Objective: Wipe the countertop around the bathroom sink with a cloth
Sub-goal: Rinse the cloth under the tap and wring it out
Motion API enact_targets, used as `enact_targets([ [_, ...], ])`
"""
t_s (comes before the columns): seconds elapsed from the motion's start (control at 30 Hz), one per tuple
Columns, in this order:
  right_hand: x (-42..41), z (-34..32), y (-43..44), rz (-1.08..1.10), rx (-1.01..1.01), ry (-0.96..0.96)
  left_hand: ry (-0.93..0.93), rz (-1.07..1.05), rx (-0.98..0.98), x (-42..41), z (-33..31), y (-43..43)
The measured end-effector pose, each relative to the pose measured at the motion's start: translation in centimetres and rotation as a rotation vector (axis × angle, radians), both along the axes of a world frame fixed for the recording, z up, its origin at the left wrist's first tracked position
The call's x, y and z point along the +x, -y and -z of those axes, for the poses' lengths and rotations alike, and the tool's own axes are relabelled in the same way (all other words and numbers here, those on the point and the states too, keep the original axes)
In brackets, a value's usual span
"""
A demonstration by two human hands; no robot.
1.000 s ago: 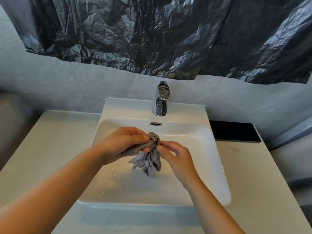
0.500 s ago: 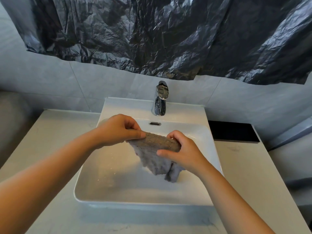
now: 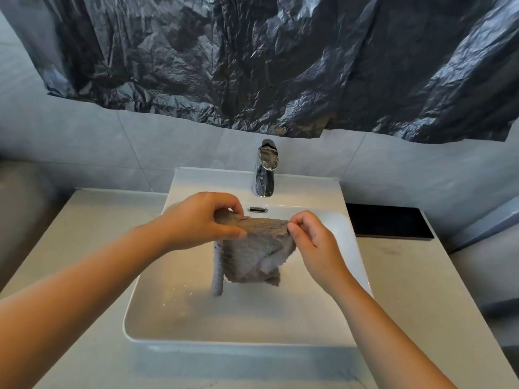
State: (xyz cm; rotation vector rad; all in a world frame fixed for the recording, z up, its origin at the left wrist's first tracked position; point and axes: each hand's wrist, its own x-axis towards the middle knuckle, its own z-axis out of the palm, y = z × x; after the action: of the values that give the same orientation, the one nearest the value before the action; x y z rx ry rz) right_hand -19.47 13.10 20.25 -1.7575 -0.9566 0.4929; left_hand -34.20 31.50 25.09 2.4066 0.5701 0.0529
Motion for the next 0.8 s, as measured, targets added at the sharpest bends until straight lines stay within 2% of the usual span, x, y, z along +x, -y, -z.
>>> enact_targets([
  [0.1,-1.3,-0.5,-0.3,-0.052,-0.073,-0.081,0.038,0.005,0.028,0.2,0.4,0.2],
  [0.2,-1.1,-0.3,-0.3,-0.1,-0.219,0.121,0.125,-0.036,0.082,0.4,0.6,0.3],
  [0.33,1.5,0.2,1.2,-0.033,-0.268,0.276,0.155,-0.02,0.129,0.2,0.8,-0.2],
  [0.5,4.7,0.2,1.7,-0.014,-0.385,0.312,0.095,0.013,0.227,0.3,1.9,-1.4],
  [0.7,5.8,-2.3,-0.2,0.111,-0.142,0.358,0.237,-0.157,0.306,1.4,0.7,-3.0],
  [0.8,4.9,-4.0,0.5,0.128,-0.003,0.442,0.344,-0.14,0.35,0.9,-0.7,-2.7],
])
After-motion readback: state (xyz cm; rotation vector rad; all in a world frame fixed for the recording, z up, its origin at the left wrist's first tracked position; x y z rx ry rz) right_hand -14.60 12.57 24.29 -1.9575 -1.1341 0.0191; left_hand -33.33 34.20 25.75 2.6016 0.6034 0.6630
